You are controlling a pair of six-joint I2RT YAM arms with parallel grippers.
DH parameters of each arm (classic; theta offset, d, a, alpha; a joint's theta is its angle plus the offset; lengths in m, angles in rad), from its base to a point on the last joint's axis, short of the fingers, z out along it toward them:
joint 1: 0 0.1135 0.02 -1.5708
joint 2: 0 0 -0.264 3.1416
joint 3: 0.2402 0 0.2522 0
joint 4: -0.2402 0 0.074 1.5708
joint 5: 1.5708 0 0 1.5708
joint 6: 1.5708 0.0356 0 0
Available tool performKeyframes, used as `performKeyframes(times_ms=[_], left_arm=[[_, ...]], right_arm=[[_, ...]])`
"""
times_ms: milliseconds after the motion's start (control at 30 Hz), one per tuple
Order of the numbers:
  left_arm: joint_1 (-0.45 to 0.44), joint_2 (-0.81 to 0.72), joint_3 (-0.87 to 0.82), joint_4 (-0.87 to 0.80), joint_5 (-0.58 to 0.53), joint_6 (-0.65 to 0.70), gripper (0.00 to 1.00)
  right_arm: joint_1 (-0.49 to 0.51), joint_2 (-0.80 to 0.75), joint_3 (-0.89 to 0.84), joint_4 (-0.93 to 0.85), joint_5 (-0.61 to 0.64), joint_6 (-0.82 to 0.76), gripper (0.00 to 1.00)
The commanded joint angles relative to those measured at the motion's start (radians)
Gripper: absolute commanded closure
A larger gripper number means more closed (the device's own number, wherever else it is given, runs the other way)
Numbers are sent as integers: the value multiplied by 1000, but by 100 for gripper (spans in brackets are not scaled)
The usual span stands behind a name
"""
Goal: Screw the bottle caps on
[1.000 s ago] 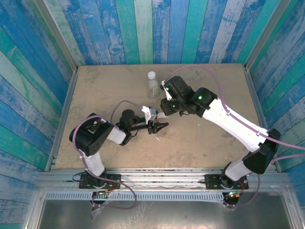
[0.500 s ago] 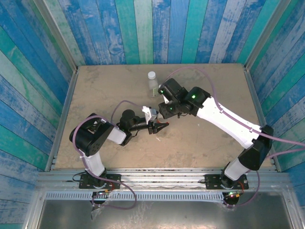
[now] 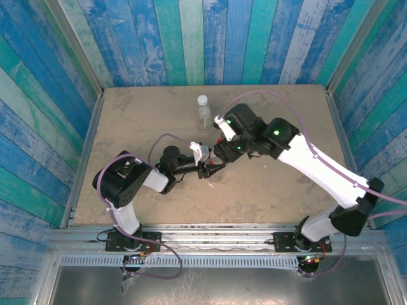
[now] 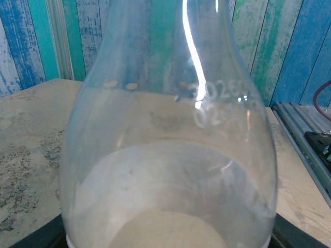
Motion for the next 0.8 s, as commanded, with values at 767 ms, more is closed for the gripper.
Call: performKeyframes(times_ms=[767], left_arm=[[-2,17,12,-205,181,92,39]], right_arm=[[-248,-19,-44,-24,-560,-918,49]])
